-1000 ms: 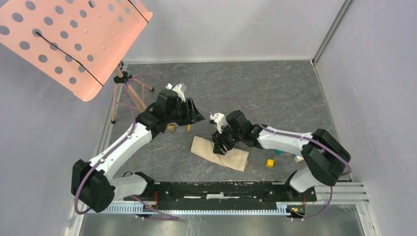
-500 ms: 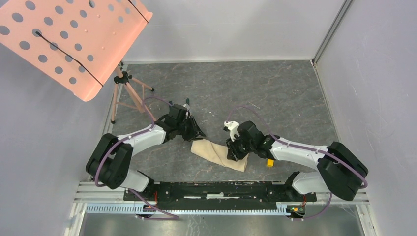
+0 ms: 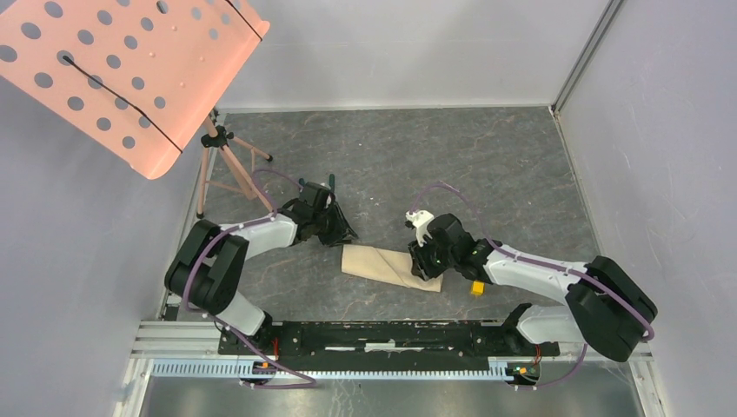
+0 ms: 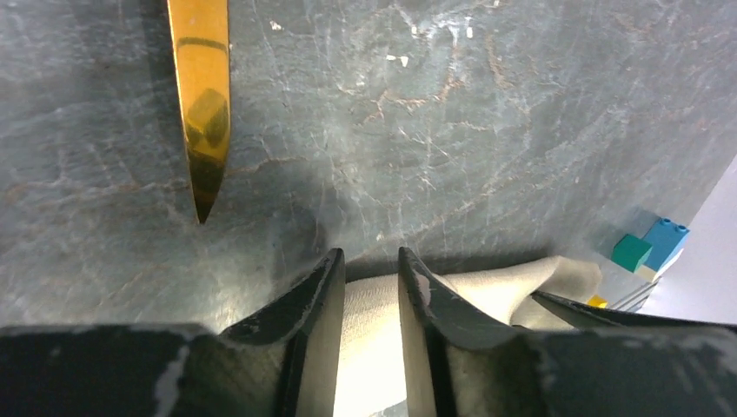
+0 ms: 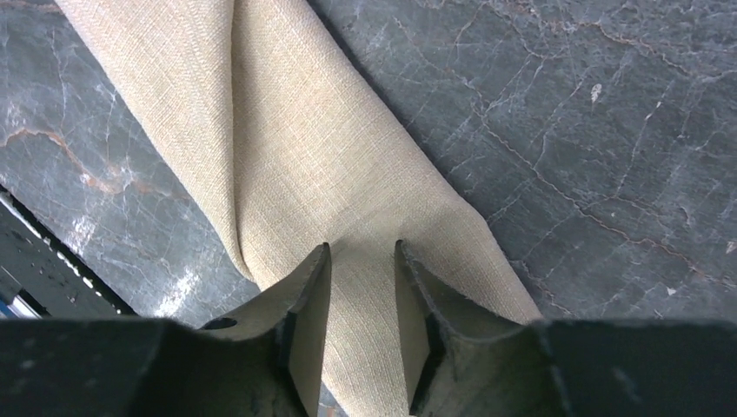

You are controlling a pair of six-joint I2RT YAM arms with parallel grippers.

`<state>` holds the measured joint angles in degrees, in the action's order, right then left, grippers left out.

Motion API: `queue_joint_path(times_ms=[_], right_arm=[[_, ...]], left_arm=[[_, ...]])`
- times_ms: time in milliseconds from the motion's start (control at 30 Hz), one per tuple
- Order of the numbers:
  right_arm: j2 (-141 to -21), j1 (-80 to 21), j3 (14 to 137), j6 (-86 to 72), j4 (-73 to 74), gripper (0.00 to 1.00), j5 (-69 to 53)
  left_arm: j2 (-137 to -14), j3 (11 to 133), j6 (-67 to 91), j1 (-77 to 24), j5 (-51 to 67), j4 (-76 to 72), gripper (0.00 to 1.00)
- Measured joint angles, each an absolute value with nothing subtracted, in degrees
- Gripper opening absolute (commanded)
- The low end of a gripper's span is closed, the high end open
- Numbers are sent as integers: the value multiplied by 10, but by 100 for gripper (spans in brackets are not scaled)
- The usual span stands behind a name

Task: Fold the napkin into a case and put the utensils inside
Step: Smooth out the smaller rectangle-folded napkin at the center of the board, then pick up the knife from the center of the board.

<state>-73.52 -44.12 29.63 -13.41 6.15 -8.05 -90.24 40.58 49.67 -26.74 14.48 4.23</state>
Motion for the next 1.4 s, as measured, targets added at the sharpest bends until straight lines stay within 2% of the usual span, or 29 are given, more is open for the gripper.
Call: queue_joint_path(times_ms=[133,267,567,833,900,1000,1133,1267,1400], right_arm=[[-717,-441,303,-123,90,49,-79],[-696,-441,316,-115,118,49,-67],[-642,-441,305,-118,148,33,-49],[-634,-441,248,-134,131,33,-21],[-638,-441,249,-136,124,35,-15],[-634,-441,250,-138,123,44,-15],[-602,-441,272,-133,151,59,-16],[-569,-440,296,-122,148,65,-13],[-554,-440,302,-114,130,66,-14]], left_arm=[[-850,408,473,-267,135,76,47],[-788,413,460,-267,143,89,50],[-811,405,488,-298,195,80,47],[-874,392,529,-300,189,69,46],[-874,397,528,-302,183,76,49],[-867,410,524,-305,163,98,56],[-807,430,483,-305,118,150,72],[-750,482,423,-299,60,202,85],[-763,562,359,-283,-12,258,83]])
